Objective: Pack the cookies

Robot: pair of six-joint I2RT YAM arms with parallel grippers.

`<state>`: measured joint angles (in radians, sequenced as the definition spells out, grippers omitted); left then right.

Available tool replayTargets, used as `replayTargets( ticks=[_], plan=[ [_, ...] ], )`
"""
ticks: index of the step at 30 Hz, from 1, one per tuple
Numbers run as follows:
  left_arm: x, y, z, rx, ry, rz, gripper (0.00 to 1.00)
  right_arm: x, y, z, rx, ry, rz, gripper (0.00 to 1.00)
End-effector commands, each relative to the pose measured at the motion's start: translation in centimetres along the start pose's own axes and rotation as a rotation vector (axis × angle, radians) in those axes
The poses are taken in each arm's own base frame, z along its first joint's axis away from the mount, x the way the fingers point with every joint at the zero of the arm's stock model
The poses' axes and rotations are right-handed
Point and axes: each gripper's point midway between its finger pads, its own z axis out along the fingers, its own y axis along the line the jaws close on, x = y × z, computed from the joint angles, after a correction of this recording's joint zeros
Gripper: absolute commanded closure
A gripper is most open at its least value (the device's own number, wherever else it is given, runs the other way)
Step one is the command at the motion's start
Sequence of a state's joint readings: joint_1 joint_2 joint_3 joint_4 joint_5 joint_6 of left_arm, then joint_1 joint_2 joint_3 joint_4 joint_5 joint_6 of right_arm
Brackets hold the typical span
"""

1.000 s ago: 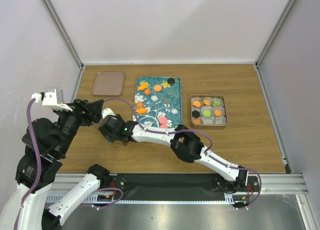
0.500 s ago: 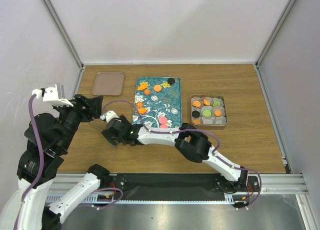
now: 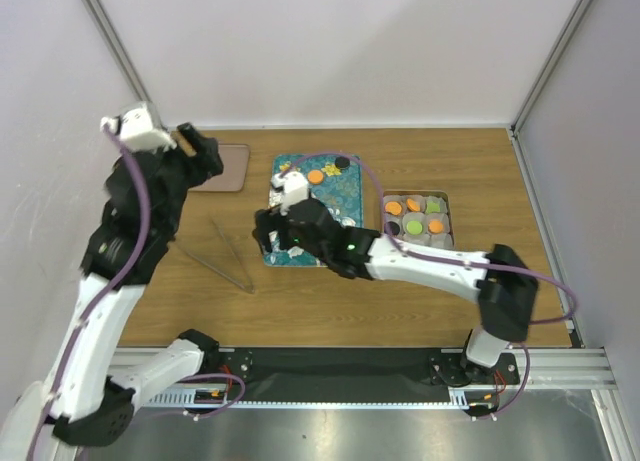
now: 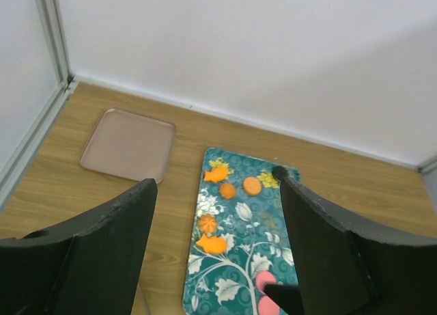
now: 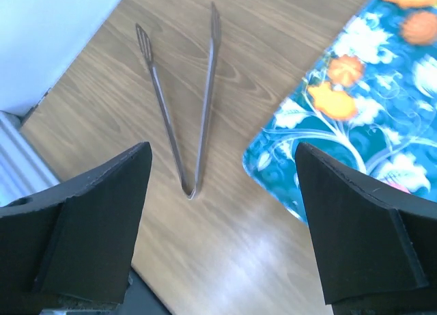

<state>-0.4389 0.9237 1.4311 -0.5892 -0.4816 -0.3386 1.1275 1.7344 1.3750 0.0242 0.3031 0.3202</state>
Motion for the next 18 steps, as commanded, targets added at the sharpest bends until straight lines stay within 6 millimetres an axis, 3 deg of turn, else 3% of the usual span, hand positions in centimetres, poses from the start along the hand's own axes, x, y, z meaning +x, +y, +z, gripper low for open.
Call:
replayTargets(
  ticks=[1,2,3,4,5,7,9,10,11,12,15,17,18],
  plan=[
    [0.0,0.9,4.4,-0.075,0.001,-0.057,0.21,-1.8,-4.6,-3.2,0.091,-0.048,0.131,0.10],
    [1.3,1.4,6.4,-0.095,0.042,-0.067,0.22,-2.0,-5.7,-4.1,0.100,-0.050,0.150,0.10],
    [2.1,2.0,7.8,-0.115,0.065,-0.112,0.24,-0.8,-6.7,-4.7,0.099,-0.025,0.163,0.11],
    [2.5,3.7,9.2,-0.142,0.083,-0.148,0.26,-1.7,-8.2,-6.4,0.114,-0.039,0.182,0.11],
    [4.2,4.7,11.4,-0.176,0.123,-0.192,0.27,-1.7,-8.6,-7.0,0.108,-0.035,0.191,0.11],
    [5.6,7.6,13.8,-0.241,0.153,-0.255,0.30,-1.9,-10.7,-8.9,0.143,-0.038,0.197,0.11],
    [8.7,8.5,17.0,-0.273,0.218,-0.314,0.32,-1.8,-11.9,-10.1,0.165,-0.035,0.185,0.11],
    [9.4,10.9,18.2,-0.332,0.225,-0.338,0.33,-1.4,-12.7,-10.6,0.181,-0.028,0.180,0.11],
    [10.2,11.5,19.2,-0.353,0.234,-0.366,0.34,-2.1,-13.8,-11.5,0.197,-0.050,0.178,0.10],
    [12.2,12.6,21.1,-0.388,0.275,-0.377,0.36,-1.9,-14.6,-11.9,0.212,-0.045,0.176,0.10],
    [14.1,14.8,23.5,-0.459,0.306,-0.435,0.41,-1.7,-17.0,-13.1,0.237,-0.038,0.196,0.10],
    [17.0,16.6,25.1,-0.522,0.348,-0.472,0.43,-1.2,-18.4,-13.5,0.236,-0.030,0.220,0.10],
    [17.0,16.9,25.7,-0.534,0.343,-0.483,0.45,-1.3,-18.7,-13.8,0.234,-0.034,0.229,0.10]
  ],
)
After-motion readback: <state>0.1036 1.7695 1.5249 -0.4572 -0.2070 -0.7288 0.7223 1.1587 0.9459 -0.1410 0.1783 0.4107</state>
